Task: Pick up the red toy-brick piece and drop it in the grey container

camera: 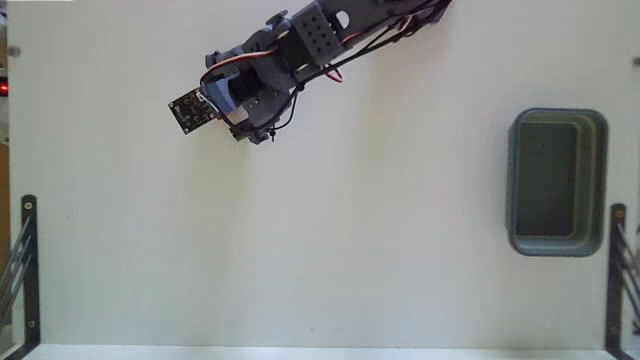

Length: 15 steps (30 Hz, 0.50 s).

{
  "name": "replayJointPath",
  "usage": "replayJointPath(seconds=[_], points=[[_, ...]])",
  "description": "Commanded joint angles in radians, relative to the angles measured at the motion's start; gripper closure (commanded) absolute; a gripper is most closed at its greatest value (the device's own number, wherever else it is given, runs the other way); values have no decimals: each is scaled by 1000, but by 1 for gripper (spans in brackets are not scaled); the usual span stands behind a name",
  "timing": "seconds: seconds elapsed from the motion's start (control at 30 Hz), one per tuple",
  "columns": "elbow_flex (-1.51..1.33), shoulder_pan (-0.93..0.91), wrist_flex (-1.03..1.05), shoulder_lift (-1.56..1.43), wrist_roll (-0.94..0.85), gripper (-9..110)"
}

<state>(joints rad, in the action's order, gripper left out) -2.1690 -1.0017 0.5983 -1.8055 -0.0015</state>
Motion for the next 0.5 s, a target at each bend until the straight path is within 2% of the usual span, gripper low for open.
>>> replayJointPath(seconds=[0.0, 0.47], points=[[-10, -21, -10, -13, 2, 18], [-10, -21, -10, -13, 2, 22]])
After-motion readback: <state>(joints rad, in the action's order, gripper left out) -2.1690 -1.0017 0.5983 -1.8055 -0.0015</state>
